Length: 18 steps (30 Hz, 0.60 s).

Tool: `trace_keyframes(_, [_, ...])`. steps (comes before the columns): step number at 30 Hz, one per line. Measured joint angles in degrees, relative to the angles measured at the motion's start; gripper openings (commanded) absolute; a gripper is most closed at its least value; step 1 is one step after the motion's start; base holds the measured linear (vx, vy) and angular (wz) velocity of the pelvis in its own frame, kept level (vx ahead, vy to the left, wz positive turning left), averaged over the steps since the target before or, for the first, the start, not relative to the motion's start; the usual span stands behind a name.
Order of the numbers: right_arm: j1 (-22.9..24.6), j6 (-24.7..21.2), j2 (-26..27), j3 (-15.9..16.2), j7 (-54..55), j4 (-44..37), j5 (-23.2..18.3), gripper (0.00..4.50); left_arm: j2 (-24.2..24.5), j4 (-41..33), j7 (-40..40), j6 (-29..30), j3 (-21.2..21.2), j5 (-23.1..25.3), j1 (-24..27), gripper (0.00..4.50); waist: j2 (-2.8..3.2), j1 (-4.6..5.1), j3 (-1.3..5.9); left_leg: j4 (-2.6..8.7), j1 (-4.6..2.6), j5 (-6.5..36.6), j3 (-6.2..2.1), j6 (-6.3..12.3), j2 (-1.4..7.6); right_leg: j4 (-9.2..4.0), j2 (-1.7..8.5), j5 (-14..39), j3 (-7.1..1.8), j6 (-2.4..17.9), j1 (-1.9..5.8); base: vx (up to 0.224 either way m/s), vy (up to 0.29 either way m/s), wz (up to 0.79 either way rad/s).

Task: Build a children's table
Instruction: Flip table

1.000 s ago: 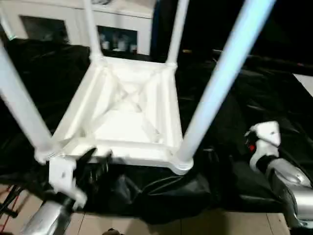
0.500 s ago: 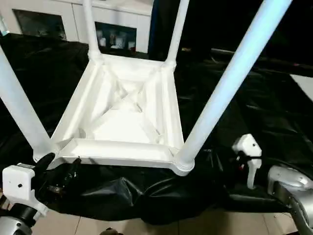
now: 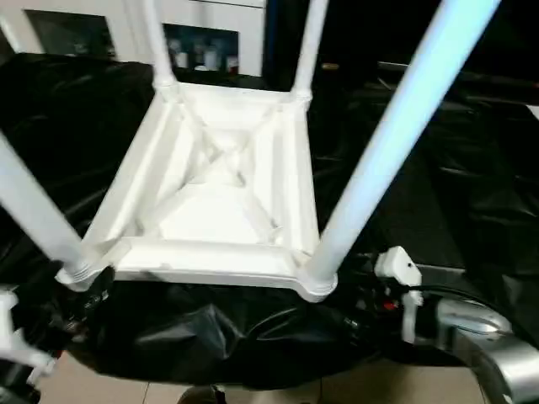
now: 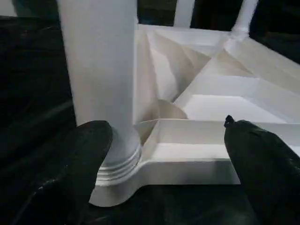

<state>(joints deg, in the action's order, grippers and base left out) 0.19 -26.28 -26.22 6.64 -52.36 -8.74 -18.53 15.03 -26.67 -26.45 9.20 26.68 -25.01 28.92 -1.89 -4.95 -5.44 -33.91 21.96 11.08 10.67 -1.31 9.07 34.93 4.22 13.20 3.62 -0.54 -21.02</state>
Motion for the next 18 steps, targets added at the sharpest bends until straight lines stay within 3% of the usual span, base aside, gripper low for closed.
trace_keyframes(6, [-5.07, 2.66, 4.43, -0.30, 5.88, 3.05, 0.92, 4.50, 0.25, 2.60, 3.44, -1.12, 4.04, -0.02, -2.35, 4.43, -0.05, -0.34, 0.01, 0.01, -0.02, 0.00, 0.00, 0.00, 0.00, 0.01, 0.00, 0.00, 0.01, 0.00, 0.00, 0.000, 0.000, 0.00])
trace_keyframes(11, [-7.05, 3.09, 6.11, -1.45, 8.73, 5.75, 1.13, 4.50, 2.72, 6.77, 4.38, 0.49, 4.16, -0.13, -7.23, 4.43, -0.20, -1.14, 0.03, -0.01, -0.02, -0.01, 0.03, -0.01, -0.02, 0.02, 0.02, -0.01, -0.01, 0.01, 0.06, 0.000, 0.000, 0.00])
trace_keyframes(18, [-11.03, 5.56, 7.06, -4.70, 15.34, 11.77, 3.46, 4.50, 3.74, 10.84, 2.93, 1.53, -2.11, 1.68, -13.79, 4.43, -0.25, -1.33, 0.07, -0.02, -0.13, -0.10, 0.07, -0.16, -0.01, 0.09, 0.02, -0.32, -0.02, 0.20, 0.04, 0.000, 0.000, 0.00])
